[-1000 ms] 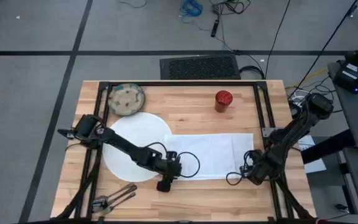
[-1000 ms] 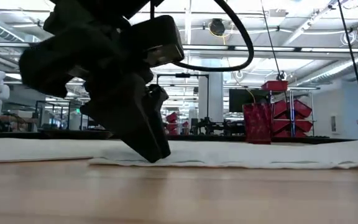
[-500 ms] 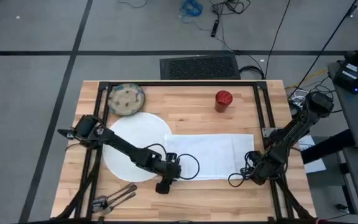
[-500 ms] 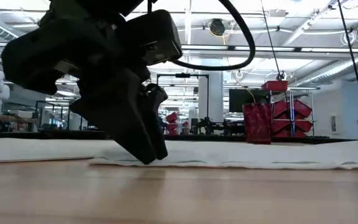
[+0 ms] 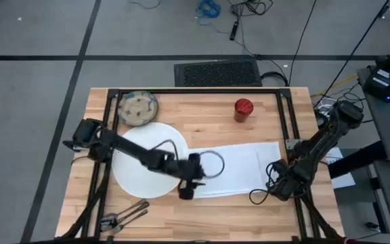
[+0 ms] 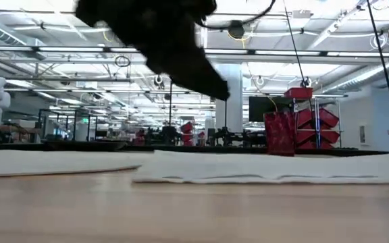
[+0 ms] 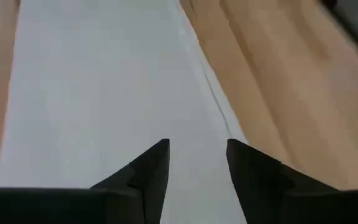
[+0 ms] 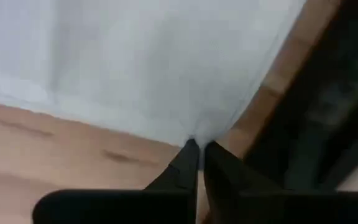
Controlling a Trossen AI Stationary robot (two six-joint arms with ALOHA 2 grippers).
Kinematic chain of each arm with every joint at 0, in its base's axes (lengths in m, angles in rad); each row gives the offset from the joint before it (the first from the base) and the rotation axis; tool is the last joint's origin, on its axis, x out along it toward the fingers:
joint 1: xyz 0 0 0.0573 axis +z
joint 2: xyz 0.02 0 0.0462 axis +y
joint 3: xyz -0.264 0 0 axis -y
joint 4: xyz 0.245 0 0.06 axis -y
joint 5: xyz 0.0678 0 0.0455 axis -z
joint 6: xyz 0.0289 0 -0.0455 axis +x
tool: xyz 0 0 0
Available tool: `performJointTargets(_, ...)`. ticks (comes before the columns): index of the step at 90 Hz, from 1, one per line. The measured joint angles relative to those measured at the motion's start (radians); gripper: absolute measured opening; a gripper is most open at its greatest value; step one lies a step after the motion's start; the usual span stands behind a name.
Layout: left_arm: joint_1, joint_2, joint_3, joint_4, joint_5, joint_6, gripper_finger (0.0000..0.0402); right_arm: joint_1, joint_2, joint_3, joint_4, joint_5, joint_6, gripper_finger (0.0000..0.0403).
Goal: Set table place
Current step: Fold the white napkin
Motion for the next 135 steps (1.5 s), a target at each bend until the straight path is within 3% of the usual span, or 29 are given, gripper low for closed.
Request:
performJointTargets(14, 0.099, 0.062, 0.038, 0.119, 0.022, -0.144, 0.0148, -0.022, 0.062, 0.110, -0.144, 0.073, -0.108, 0.0000)
performJointTargets(33, 0.168, 0.231, 0.228, 0.131, 0.175, -0.247, 0.0148, -0.114, 0.217, 0.174, -0.139, 0.099, -0.368, 0.0000)
performJointTargets(57, 0.251, 0.364, 0.389, 0.159, 0.180, -0.374, 0.0148, -0.094, 0.435, 0.387, -0.128, 0.251, -0.605, 0.0000)
performJointTargets(89, 0.268, 0.569, 0.601, 0.191, 0.180, -0.634, 0.0148, -0.049, 0.571, 0.471, -0.091, 0.281, -0.647, 0.0000)
performJointTargets(119, 0.250, 0.601, 0.720, 0.194, 0.183, -0.620, 0.0148, -0.050, 0.587, 0.481, -0.048, 0.309, -0.649, 0.0000)
performJointTargets(135, 0.263, 0.593, 0.719, 0.154, 0.297, -0.572, 0.0148, -0.050, 0.585, 0.481, -0.095, 0.308, -0.568, 0.0000)
